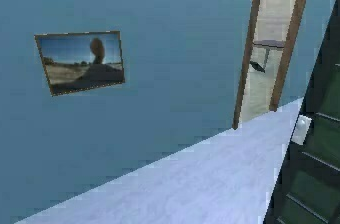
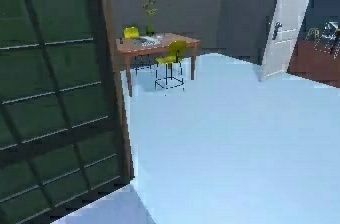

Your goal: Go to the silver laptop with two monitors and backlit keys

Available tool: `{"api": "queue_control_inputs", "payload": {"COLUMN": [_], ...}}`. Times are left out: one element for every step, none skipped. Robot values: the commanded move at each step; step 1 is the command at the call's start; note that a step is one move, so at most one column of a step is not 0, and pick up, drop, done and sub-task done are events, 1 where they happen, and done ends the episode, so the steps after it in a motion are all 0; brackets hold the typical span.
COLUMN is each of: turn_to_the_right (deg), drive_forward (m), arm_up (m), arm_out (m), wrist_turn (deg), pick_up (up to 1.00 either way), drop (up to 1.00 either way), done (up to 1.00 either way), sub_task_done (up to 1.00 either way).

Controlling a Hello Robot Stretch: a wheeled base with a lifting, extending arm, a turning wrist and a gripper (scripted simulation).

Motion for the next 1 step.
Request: {"api": "queue_control_inputs", "payload": {"turn_to_the_right": [0.0], "drive_forward": [0.75], "arm_up": [0.0], "arm_out": [0.0], "wrist_turn": [0.0], "pick_up": [0.0], "drop": [0.0], "done": [0.0], "sub_task_done": [0.0]}}
